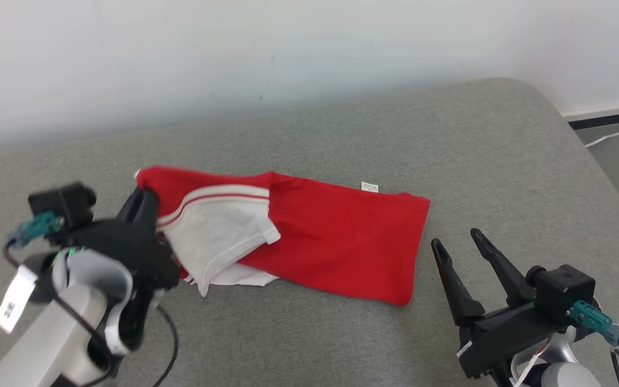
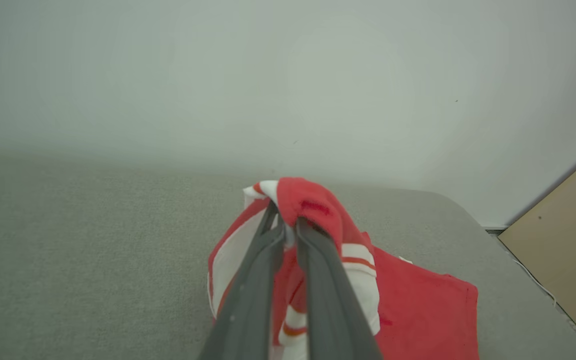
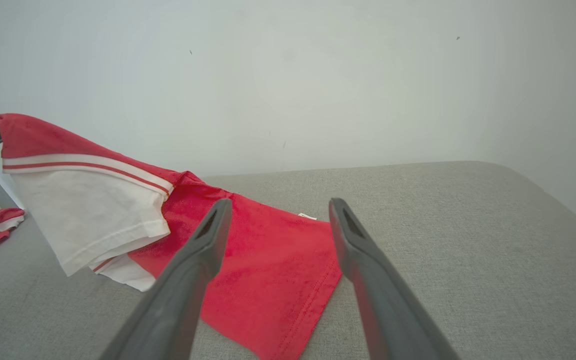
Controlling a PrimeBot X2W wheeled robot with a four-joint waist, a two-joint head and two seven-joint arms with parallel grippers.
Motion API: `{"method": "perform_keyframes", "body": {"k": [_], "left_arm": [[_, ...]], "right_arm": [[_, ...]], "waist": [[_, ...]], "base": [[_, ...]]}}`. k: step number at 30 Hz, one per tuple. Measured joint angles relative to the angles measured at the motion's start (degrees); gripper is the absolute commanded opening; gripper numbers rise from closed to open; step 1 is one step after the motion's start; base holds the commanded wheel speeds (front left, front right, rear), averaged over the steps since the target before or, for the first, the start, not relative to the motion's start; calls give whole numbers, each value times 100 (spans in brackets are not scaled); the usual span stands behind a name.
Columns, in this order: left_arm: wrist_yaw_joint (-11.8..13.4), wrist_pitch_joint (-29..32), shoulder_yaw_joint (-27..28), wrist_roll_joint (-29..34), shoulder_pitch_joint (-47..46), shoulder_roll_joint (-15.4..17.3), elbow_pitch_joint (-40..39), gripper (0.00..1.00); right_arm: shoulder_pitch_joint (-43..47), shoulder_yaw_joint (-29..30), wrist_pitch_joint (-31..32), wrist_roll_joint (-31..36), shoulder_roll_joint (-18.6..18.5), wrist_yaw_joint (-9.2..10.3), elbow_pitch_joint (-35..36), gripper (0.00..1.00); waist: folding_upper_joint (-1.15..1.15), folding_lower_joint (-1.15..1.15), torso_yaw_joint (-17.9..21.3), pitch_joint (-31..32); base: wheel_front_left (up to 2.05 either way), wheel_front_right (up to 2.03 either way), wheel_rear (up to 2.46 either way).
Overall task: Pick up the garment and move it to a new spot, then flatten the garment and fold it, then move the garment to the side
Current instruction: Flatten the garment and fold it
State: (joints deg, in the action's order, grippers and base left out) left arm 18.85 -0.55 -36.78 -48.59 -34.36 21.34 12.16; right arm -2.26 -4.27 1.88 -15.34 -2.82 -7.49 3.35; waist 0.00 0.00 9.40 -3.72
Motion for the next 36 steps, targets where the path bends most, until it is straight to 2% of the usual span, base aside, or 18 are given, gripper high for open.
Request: {"method": "perform_keyframes", "body": {"k": [6,9,23,24,25,26,27,32,36], "left_arm": [[126,12,126,-200,861,506,34,0],[181,-75,266,-298,1139,641,294,0],[258,-503,561,-320,1019,721,1433,0],[263,-503,561,-315,986,723,1502,11],[275,-503,557,-308,954,725,1570,27],[301,-503,534,-260,920,734,1647,83],[336,-501,509,-227,894,738,1699,100],[474,-407,191,59,818,668,1712,100],[600,-300,-138,252,818,463,1377,100]], "right_arm": [[-1,-14,21,3,0,0,26,100],[-4,-19,27,7,-1,0,37,100],[-26,-68,70,49,-1,0,63,100],[-30,-71,73,49,-1,0,63,100],[-32,-78,75,51,-1,0,64,100],[-32,-82,88,53,0,0,63,100],[-32,-88,91,60,-1,0,63,100],[-29,-47,125,98,-1,0,76,100],[-9,51,175,136,-1,0,121,100]], "waist": [[0,0,-177,-59],[0,0,-215,-99],[0,0,-163,-178],[0,0,-159,-178],[0,0,-156,-177],[0,0,-152,-176],[0,0,-148,-173],[0,0,-155,-177],[0,0,-203,-190]], "base": [[0,0,0],[0,0,0],[0,0,0],[0,0,0],[0,0,0],[0,0,0],[0,0,0],[0,0,0],[0,0,0]]}}
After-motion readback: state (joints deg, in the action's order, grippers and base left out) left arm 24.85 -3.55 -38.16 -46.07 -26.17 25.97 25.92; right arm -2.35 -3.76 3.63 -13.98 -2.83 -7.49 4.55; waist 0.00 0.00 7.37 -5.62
